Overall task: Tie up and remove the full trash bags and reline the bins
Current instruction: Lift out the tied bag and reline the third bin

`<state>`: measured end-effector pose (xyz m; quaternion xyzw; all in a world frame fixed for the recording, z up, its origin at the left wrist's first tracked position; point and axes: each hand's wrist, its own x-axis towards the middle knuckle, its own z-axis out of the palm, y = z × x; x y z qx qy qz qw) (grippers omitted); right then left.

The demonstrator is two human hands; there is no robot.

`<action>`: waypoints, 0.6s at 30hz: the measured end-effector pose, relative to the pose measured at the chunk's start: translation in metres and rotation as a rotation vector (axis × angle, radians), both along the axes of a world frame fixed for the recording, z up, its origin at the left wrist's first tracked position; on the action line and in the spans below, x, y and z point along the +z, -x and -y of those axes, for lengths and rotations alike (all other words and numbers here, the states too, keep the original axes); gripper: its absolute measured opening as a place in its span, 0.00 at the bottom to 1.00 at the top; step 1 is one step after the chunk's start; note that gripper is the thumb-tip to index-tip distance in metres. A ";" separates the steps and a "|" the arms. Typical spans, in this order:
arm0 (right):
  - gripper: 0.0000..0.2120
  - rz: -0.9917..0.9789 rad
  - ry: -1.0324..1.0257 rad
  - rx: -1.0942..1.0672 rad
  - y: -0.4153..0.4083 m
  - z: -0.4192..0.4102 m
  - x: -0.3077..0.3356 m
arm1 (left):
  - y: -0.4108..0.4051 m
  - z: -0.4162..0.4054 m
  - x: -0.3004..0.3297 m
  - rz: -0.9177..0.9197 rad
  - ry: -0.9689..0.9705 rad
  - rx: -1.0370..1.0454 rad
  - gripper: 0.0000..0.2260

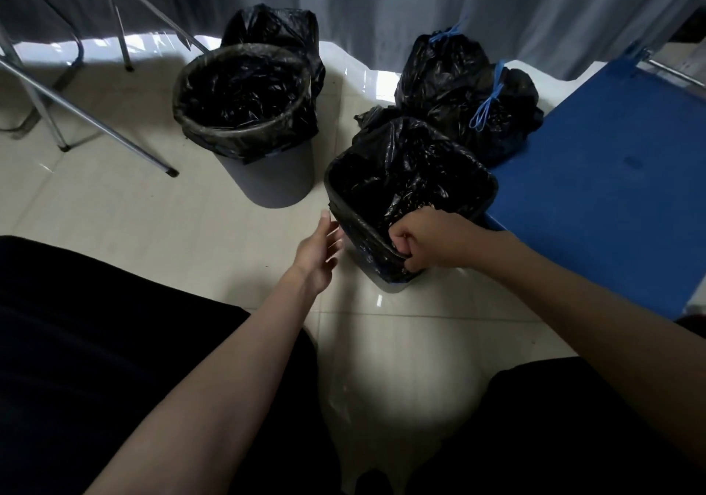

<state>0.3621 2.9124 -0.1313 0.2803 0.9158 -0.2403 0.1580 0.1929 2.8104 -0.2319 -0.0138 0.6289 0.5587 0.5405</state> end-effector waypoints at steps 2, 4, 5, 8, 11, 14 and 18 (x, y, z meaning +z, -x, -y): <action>0.13 0.039 -0.003 0.003 -0.007 -0.005 0.000 | 0.003 -0.007 0.002 0.008 0.008 0.031 0.15; 0.14 0.067 -0.010 0.007 -0.014 -0.009 0.000 | 0.008 -0.011 -0.002 0.022 0.004 0.052 0.13; 0.15 0.072 0.003 0.011 -0.016 -0.011 0.000 | 0.010 -0.013 -0.003 0.024 0.003 0.052 0.12; 0.17 0.079 0.060 0.037 -0.018 -0.014 -0.001 | 0.013 -0.018 -0.001 0.015 0.035 0.046 0.10; 0.16 0.097 0.059 0.087 -0.019 -0.016 -0.002 | 0.017 -0.022 -0.004 0.007 0.130 0.017 0.10; 0.16 0.114 0.030 0.107 -0.019 -0.018 0.001 | 0.020 -0.018 -0.009 -0.074 0.256 -0.060 0.11; 0.15 0.154 -0.027 0.045 -0.022 -0.025 0.008 | 0.036 -0.026 0.006 -0.461 0.186 0.154 0.06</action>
